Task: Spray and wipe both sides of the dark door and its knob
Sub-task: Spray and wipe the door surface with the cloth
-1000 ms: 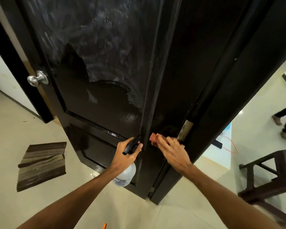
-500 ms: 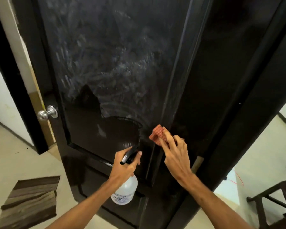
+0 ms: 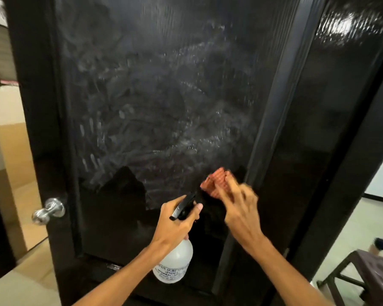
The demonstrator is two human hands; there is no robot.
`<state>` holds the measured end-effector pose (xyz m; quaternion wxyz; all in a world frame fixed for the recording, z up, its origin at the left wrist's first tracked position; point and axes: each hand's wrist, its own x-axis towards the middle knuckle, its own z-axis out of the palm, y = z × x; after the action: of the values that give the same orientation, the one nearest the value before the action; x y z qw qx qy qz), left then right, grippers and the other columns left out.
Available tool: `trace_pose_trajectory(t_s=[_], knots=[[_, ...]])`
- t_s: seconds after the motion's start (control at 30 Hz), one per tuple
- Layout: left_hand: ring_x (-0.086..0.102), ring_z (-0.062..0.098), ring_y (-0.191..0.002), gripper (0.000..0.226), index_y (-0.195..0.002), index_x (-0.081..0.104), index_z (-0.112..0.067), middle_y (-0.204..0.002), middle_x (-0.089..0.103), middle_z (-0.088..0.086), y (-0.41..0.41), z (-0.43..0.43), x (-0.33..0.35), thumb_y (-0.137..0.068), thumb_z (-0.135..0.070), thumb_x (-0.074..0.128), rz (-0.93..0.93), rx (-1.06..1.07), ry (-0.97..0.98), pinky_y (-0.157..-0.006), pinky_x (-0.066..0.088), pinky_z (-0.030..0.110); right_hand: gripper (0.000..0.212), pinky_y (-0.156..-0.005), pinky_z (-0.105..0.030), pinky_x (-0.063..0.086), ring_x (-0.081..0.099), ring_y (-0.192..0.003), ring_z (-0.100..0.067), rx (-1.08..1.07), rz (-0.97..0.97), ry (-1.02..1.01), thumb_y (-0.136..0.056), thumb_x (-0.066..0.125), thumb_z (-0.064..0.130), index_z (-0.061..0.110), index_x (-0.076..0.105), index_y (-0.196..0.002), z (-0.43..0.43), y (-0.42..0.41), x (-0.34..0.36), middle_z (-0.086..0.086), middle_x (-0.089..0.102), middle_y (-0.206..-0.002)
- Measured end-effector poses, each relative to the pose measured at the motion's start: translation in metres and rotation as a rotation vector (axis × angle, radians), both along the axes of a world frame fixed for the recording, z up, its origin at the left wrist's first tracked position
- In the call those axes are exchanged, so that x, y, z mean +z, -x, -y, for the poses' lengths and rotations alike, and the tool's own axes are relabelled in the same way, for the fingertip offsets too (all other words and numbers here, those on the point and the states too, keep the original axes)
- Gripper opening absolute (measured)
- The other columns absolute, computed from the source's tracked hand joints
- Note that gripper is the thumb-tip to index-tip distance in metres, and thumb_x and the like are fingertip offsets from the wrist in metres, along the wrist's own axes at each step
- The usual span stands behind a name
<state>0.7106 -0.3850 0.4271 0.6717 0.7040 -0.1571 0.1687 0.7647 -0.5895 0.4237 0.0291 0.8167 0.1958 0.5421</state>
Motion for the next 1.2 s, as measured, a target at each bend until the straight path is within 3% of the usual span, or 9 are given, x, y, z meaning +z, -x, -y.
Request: trace_pose_trajectory(t_s=[0.13,0.37,0.57,0.63,0.77,0.97,1.03,1.13,1.2], knots=[[0.053,0.015,-0.041,0.017,-0.088,0.071,-0.01,-0.078,0.071,0.015,-0.012,-0.016,0.036,-0.099,-0.023,0.073,0.029,-0.037,0.018,-0.04,0.045,0.028,0.068,-0.103,-0.045,0.033,0.038,-0.119,-0.036,-0.016,0.101,-0.328,-0.082,0.047,-0.006,0.01,0.053,-0.148,-0.017,-0.01,0.102,-0.016,0.031,-0.156],[0.05,0.026,-0.033,0.027,-0.081,0.068,-0.007,-0.07,0.07,0.014,-0.03,-0.037,0.097,-0.102,-0.024,0.069,0.092,-0.021,-0.047,-0.042,0.047,0.037,0.069,-0.101,-0.046,0.039,0.042,-0.12,-0.036,-0.002,0.019,0.032,-0.083,0.053,0.003,0.015,0.047,-0.151,-0.05,-0.017,0.067,-0.012,0.029,-0.159],[0.053,0.025,-0.036,0.021,-0.085,0.071,-0.013,-0.082,0.076,0.009,-0.03,-0.062,0.13,-0.1,-0.028,0.071,0.134,0.011,-0.054,-0.05,0.056,0.053,0.073,-0.099,-0.047,0.035,0.038,-0.12,-0.037,-0.033,0.16,-0.424,-0.083,0.049,-0.013,0.011,0.047,-0.152,-0.062,-0.021,0.173,-0.018,0.034,-0.156],[0.054,0.027,-0.035,0.024,-0.083,0.07,-0.011,-0.079,0.076,0.009,-0.033,-0.069,0.141,-0.101,-0.027,0.07,0.138,0.044,-0.066,-0.05,0.055,0.053,0.071,-0.1,-0.049,0.033,0.039,-0.121,-0.038,-0.038,0.139,-0.355,-0.085,0.046,-0.008,0.009,0.045,-0.153,-0.079,-0.024,0.167,-0.018,0.03,-0.157],[0.054,0.024,-0.033,0.035,-0.075,0.068,-0.006,-0.064,0.071,0.001,-0.036,-0.091,0.167,-0.102,-0.027,0.068,0.163,0.088,-0.134,-0.059,0.059,0.045,0.068,-0.101,-0.045,0.04,0.044,-0.121,-0.036,0.01,0.06,0.038,-0.085,0.05,0.009,0.015,0.047,-0.152,-0.097,-0.033,0.142,-0.014,0.033,-0.159],[0.057,0.029,-0.036,0.038,-0.078,0.07,-0.002,-0.061,0.072,-0.002,-0.049,-0.122,0.215,-0.102,-0.031,0.068,0.186,0.098,-0.089,-0.064,0.045,0.001,0.069,-0.099,-0.05,0.035,0.04,-0.119,-0.038,-0.009,0.228,-0.554,-0.087,0.048,-0.012,0.012,0.049,-0.151,-0.095,-0.032,0.25,-0.015,0.036,-0.153],[0.059,0.036,-0.041,0.041,-0.077,0.071,0.0,-0.05,0.066,-0.002,-0.055,-0.133,0.225,-0.102,-0.032,0.067,0.174,0.09,-0.081,-0.071,0.043,0.001,0.068,-0.098,-0.052,0.038,0.04,-0.119,-0.04,-0.009,0.21,-0.447,-0.088,0.046,-0.01,0.011,0.046,-0.153,-0.115,-0.037,0.243,-0.017,0.034,-0.154],[0.057,0.031,-0.037,0.047,-0.072,0.07,-0.001,-0.058,0.068,0.02,-0.061,-0.153,0.237,-0.101,-0.038,0.068,0.188,0.08,-0.088,-0.098,0.049,0.028,0.07,-0.096,-0.046,0.044,0.042,-0.12,-0.035,0.013,0.148,-0.001,-0.084,0.041,0.0,0.013,0.048,-0.152,-0.141,-0.042,0.211,-0.014,0.033,-0.156],[0.056,0.028,-0.036,0.046,-0.073,0.071,-0.003,-0.068,0.07,0.027,-0.063,-0.159,0.245,-0.1,-0.04,0.068,0.21,0.071,-0.095,-0.103,0.051,0.038,0.071,-0.096,-0.044,0.042,0.041,-0.121,-0.035,0.017,0.164,0.042,-0.082,0.045,-0.001,0.014,0.05,-0.151,-0.134,-0.047,0.232,-0.012,0.035,-0.156]])
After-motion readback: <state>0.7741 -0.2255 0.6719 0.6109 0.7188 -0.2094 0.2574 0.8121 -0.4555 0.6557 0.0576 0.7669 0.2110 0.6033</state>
